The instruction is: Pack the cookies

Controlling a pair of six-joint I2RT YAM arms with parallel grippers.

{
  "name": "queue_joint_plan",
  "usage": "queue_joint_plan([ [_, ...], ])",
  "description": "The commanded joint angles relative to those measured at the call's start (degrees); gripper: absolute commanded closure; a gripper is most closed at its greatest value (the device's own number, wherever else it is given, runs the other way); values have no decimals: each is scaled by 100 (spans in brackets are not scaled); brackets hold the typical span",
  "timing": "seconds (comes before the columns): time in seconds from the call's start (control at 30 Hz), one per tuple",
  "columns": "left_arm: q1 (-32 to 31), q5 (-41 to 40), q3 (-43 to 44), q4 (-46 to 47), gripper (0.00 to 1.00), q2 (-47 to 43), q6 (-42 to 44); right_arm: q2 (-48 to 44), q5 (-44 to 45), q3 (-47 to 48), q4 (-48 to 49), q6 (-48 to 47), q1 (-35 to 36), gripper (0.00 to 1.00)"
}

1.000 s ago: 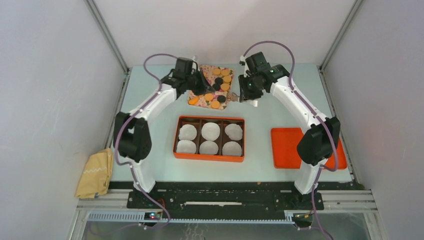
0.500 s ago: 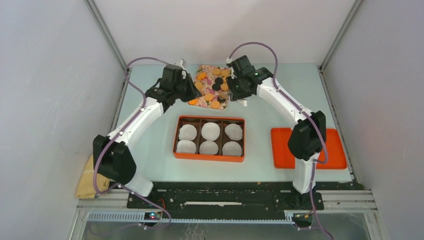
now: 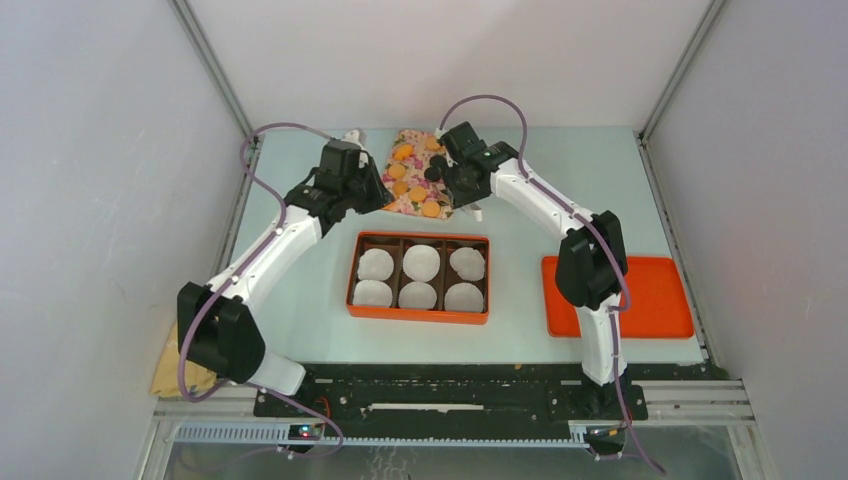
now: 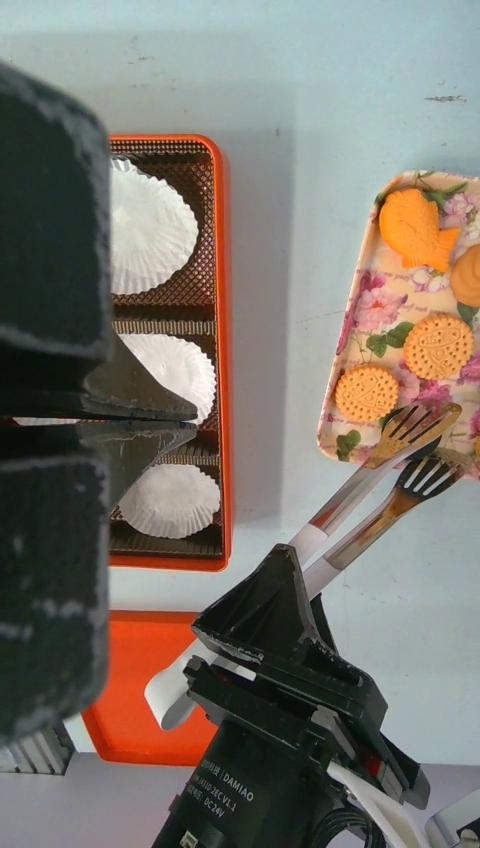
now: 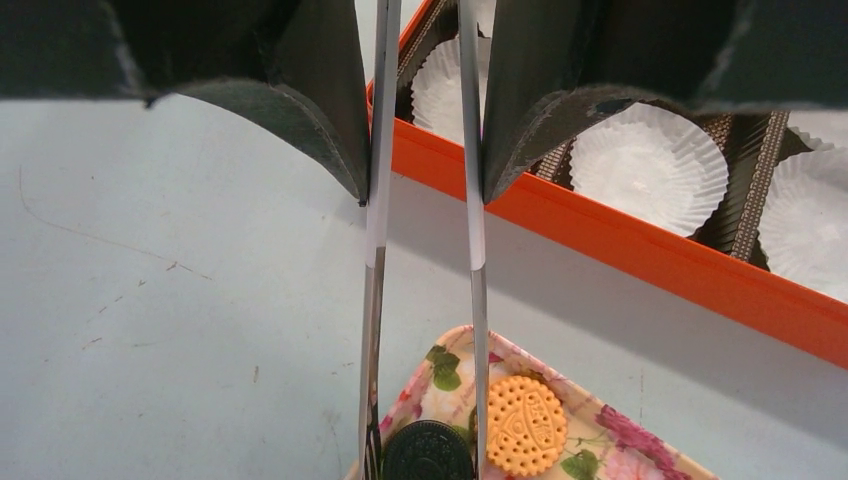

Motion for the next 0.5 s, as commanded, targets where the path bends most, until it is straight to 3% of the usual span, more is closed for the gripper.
queue_joint_plan([
  [0.0, -10, -47, -62, 100, 100, -261, 148, -73, 374, 292, -54, -107, 66, 51],
  [0.17, -7, 70, -62, 91, 100, -285, 130, -92, 422, 284, -153, -109, 89, 56],
  [0.27, -9, 125, -68, 98, 100, -288, 109, -71, 358, 305, -71, -72, 89, 68],
  [0.47, 6, -252, -140, 20, 100, -428, 82, -134, 323, 510, 13, -36, 89, 80],
])
